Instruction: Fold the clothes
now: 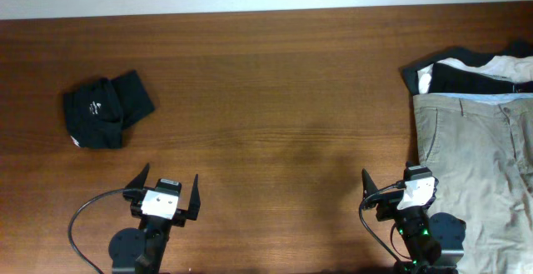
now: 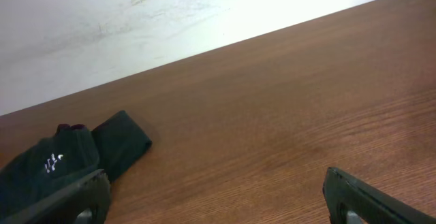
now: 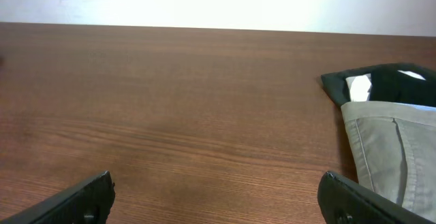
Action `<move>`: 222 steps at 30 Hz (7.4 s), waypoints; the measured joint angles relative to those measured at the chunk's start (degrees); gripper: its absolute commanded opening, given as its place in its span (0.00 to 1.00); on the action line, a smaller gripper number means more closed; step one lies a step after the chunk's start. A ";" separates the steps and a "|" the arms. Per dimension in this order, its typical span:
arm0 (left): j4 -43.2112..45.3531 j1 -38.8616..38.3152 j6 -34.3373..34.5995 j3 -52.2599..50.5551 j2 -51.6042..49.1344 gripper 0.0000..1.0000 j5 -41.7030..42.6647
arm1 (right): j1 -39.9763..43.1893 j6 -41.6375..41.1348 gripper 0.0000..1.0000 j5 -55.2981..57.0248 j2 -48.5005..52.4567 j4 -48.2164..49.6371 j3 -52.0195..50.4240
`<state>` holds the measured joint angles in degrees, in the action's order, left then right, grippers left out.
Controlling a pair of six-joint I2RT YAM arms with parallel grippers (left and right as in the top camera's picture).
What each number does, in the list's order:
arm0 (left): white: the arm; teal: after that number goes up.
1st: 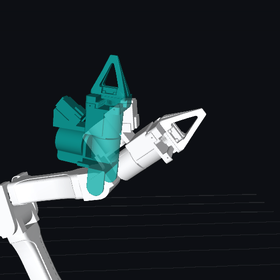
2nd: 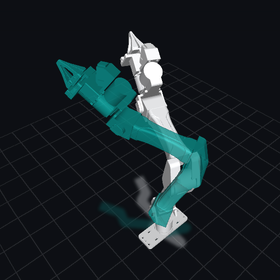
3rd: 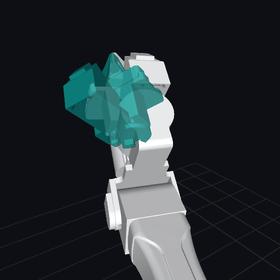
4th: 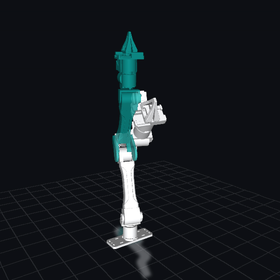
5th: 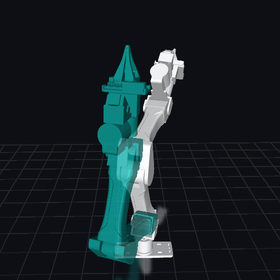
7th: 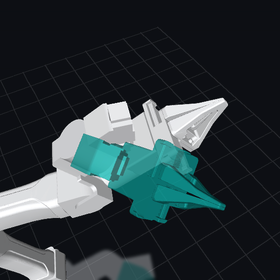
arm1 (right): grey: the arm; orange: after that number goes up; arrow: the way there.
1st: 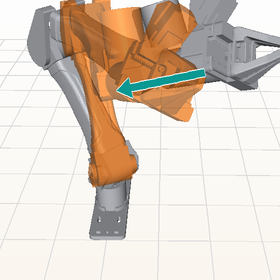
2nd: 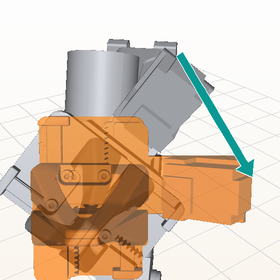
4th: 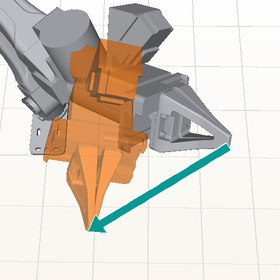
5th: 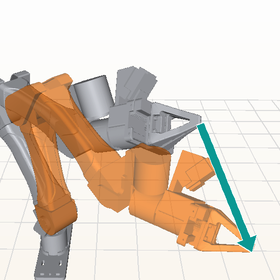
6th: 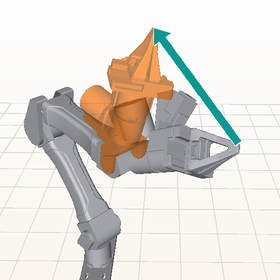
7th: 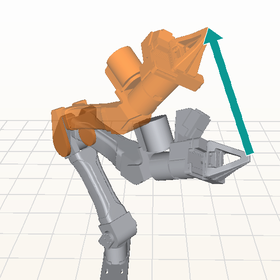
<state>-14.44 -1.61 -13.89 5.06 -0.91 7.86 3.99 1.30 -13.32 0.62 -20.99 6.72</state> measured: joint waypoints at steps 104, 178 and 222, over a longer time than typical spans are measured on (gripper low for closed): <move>-25.03 -0.04 5.38 66.05 -81.35 0.99 14.08 | 6.99 -4.04 0.04 15.15 108.45 -43.78 96.41; -9.68 -19.37 -2.91 88.17 -130.42 0.70 25.03 | -13.29 -13.55 0.82 6.36 89.11 -57.88 112.80; -59.82 2.89 9.79 108.80 -102.36 0.82 -14.45 | 0.57 -21.70 0.69 16.39 136.58 -58.64 113.70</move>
<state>-74.26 1.28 -4.10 113.86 -103.26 -6.59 4.56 -20.40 3.07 137.21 -79.64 120.42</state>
